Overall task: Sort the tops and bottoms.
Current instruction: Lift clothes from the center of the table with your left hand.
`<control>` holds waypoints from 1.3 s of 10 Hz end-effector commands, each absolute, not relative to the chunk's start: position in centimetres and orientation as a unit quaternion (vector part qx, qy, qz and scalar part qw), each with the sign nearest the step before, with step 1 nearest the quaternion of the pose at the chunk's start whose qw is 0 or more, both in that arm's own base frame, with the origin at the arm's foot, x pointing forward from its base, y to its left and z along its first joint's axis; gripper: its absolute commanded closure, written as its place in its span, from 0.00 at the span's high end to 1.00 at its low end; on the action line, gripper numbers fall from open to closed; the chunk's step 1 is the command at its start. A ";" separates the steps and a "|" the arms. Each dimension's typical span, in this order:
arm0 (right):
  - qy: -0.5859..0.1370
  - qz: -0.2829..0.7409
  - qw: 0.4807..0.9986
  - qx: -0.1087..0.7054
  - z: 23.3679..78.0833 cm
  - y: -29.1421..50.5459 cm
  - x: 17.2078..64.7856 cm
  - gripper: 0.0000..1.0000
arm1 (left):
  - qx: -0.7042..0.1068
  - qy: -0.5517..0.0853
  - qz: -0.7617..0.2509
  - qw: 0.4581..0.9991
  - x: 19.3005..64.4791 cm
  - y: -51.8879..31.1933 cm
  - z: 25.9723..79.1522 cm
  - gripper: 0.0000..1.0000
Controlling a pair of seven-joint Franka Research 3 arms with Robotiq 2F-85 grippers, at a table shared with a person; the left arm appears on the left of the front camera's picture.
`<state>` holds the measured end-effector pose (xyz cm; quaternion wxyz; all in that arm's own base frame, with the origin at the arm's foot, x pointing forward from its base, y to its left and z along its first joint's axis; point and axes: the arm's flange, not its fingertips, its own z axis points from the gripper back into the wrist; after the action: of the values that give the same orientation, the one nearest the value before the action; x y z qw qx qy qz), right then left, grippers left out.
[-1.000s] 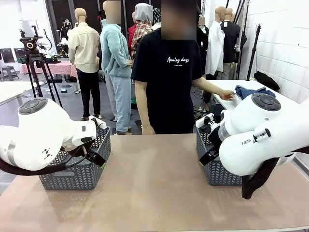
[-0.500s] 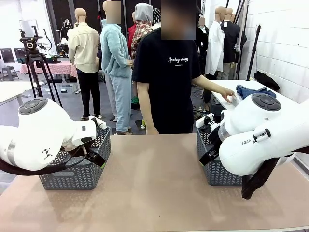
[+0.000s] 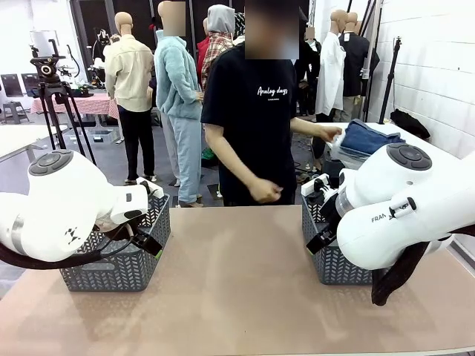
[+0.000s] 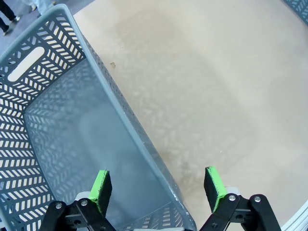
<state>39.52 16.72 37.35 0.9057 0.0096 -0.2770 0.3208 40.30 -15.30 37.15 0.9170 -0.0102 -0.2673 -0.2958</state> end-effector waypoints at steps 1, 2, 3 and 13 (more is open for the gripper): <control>-0.277 0.321 0.906 0.010 37.3 16.7 39.5 1.00 | -0.010 -0.267 -0.294 0.917 40.3 -15.2 37.2 1.00; -0.277 0.321 0.906 0.010 37.3 16.7 39.5 1.00 | -0.010 -0.267 -0.294 0.917 40.3 -15.2 37.2 1.00; -0.277 0.321 0.906 0.010 37.3 16.7 39.5 1.00 | -0.010 -0.267 -0.294 0.917 40.3 -15.2 37.2 1.00; -0.347 0.326 0.877 0.063 46.8 14.3 37.2 1.00 | 0.049 -0.326 -0.270 0.905 37.0 -14.0 48.5 1.00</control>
<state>38.06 15.78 45.71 0.8822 0.0371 -0.3512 0.3114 38.70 -13.61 47.09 0.9025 0.0242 -0.3225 -0.2844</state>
